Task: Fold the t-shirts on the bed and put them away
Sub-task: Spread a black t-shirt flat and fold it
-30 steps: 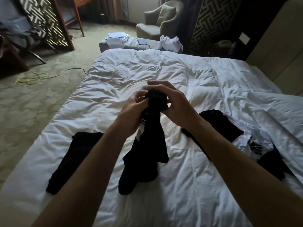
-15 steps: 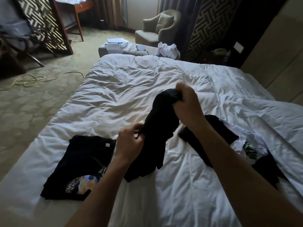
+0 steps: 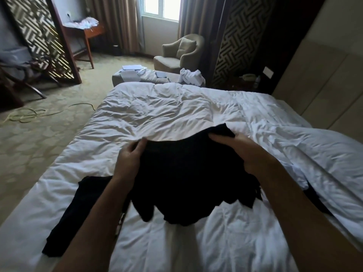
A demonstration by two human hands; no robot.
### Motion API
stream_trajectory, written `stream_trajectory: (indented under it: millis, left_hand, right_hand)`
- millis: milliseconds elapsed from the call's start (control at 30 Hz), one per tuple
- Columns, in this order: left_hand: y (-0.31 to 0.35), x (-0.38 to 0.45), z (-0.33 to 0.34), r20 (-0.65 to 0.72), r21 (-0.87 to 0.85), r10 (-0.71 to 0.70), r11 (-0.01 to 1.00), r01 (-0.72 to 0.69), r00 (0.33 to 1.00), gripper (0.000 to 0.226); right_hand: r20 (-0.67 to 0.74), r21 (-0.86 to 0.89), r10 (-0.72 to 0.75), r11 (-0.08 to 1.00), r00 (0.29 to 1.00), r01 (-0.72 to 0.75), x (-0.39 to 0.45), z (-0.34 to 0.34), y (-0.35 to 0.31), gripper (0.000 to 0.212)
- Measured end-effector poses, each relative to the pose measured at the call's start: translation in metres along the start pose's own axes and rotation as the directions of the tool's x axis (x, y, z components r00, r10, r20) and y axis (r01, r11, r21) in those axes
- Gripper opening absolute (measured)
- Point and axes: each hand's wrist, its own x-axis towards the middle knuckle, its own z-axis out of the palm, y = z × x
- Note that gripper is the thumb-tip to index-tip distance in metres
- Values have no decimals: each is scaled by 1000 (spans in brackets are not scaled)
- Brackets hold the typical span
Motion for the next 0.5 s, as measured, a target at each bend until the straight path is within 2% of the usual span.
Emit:
stream_trajectory:
  millis: [67,100,167,233,267,333,367,433,500]
  left_hand:
    - [33,-3,-5,41,74,81,994,-84,996,27]
    - [47,-8,-9,81,115,108,986,-117,991,30]
    - [76,-25,-18,210,142,133,976,-165,968,29]
    - [104,-46,-29,350,81,131,982,-169,928,28]
    - [118,-54,-36,416,91,143,976,-197,898,30]
    - [136,-56,-49,546,177,155,939,-295,823,37]
    - [139,-52,-54,599,203,119,934,-295,792,37]
    - [138,-36,-58,644,236,-15,955,-180,765,40]
    - [125,-16,-52,602,286,-88,952,-111,794,42]
  right_hand:
    - [38,-14,84,996,996,-84,-18,-7,1,15]
    - [4,15,93,996,996,-93,-23,-12,2,18]
    - [-47,84,24,996,999,-20,-39,-16,-3,37]
    - [-69,119,-77,989,995,85,-49,-22,-6,59]
    - [-49,119,-126,984,991,131,-55,-24,-9,57]
    - [-70,134,-201,969,977,209,-63,-23,-16,29]
    - [-92,142,-217,963,972,229,-65,-20,-20,21]
    - [-68,109,-216,969,974,222,-55,-18,-20,23]
    - [-84,36,-180,982,980,183,-36,-15,-14,21]
